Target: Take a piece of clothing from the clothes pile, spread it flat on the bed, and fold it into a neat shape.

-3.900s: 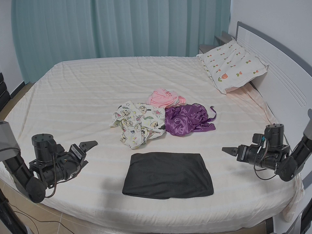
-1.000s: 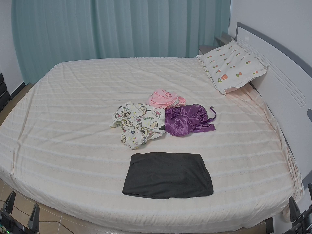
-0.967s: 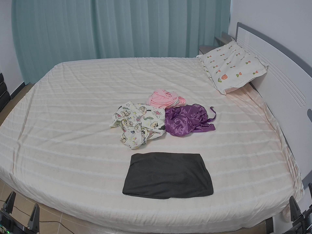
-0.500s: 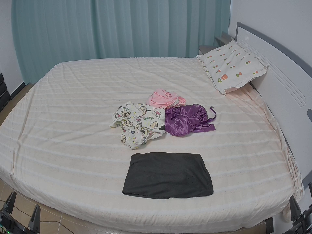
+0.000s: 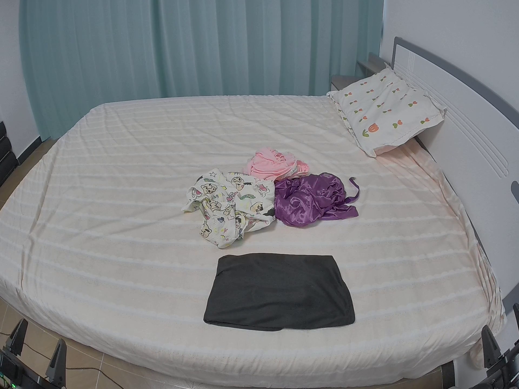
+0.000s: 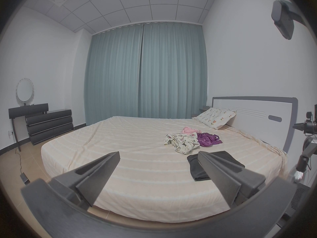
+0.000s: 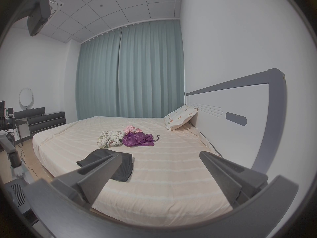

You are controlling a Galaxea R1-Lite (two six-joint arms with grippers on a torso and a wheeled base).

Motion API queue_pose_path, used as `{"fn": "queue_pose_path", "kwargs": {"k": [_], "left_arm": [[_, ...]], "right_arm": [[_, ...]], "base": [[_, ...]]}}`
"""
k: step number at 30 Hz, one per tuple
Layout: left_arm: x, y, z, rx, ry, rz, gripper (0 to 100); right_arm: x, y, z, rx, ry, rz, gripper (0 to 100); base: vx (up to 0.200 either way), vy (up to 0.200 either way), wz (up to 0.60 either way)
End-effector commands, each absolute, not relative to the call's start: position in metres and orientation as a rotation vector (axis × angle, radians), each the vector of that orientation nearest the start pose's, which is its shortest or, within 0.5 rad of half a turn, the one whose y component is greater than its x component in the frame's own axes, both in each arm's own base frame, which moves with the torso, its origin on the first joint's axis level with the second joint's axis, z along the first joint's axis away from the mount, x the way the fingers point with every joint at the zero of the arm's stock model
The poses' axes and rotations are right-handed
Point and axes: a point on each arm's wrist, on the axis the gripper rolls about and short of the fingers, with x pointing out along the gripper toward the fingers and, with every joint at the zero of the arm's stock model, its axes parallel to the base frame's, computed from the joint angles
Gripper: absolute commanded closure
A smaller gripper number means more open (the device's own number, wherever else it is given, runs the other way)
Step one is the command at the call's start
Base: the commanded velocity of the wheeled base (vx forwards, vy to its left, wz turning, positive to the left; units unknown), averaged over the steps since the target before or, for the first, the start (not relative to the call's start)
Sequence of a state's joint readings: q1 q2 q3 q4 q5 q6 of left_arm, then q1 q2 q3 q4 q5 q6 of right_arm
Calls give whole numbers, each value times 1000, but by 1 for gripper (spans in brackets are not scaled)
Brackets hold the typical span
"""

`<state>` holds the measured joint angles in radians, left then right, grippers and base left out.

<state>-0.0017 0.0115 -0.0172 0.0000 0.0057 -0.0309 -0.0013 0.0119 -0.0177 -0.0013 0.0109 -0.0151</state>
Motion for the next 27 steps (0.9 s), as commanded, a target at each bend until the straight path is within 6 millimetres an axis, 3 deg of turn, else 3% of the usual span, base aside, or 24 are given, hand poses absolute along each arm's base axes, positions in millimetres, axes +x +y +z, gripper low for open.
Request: {"fn": "queue_pose_path", "kwargs": {"k": [1, 27], "left_arm": [[-23, 0, 77, -32, -5, 3, 0], [-23, 0, 77, -21, -3, 3, 0]], "right_arm": [[-23, 0, 76, -17, -2, 11, 0], [-23, 0, 76, -15, -3, 9, 0]], "base": [[0, 0, 0], [0, 0, 0]]}}
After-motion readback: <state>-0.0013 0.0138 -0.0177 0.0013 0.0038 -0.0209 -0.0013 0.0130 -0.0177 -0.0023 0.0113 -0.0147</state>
